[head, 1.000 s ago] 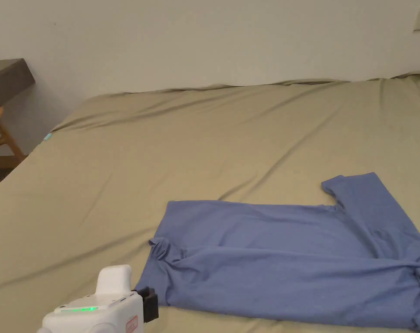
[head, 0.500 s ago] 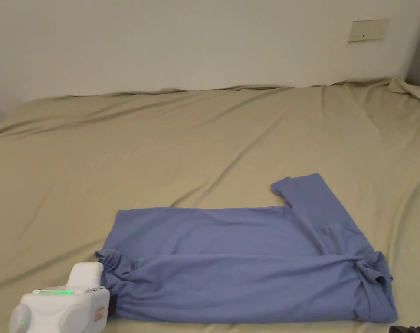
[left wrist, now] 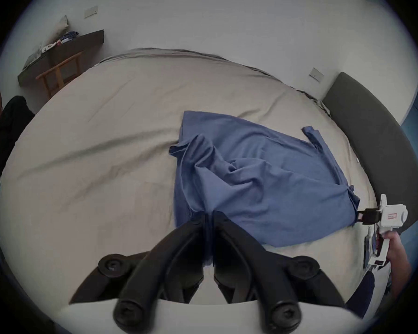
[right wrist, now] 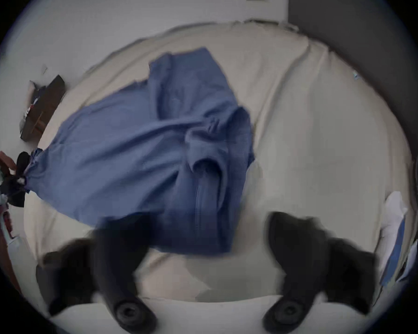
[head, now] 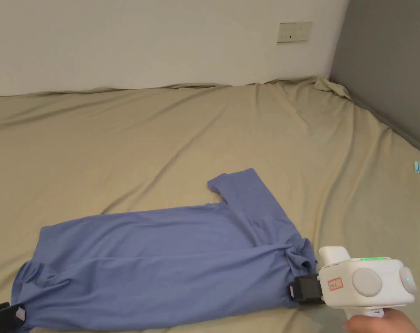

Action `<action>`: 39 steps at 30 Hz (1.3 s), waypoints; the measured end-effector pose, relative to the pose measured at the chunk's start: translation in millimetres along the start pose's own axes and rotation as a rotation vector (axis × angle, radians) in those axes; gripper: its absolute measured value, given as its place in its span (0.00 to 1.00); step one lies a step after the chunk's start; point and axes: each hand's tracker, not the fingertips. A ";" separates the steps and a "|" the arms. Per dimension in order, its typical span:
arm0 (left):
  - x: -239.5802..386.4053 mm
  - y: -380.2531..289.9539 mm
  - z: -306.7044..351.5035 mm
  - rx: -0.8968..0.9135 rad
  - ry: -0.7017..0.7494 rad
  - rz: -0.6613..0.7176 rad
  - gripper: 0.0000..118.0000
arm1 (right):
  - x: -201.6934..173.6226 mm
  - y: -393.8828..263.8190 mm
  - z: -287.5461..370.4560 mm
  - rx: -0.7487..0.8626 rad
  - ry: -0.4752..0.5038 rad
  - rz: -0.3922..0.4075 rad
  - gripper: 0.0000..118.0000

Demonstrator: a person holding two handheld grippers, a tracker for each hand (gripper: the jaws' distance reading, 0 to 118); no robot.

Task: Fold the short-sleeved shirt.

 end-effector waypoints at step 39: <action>30.0 -30.2 86.9 0.073 -0.012 -0.070 0.50 | -45.7 -25.9 197.9 0.487 0.341 -0.174 0.45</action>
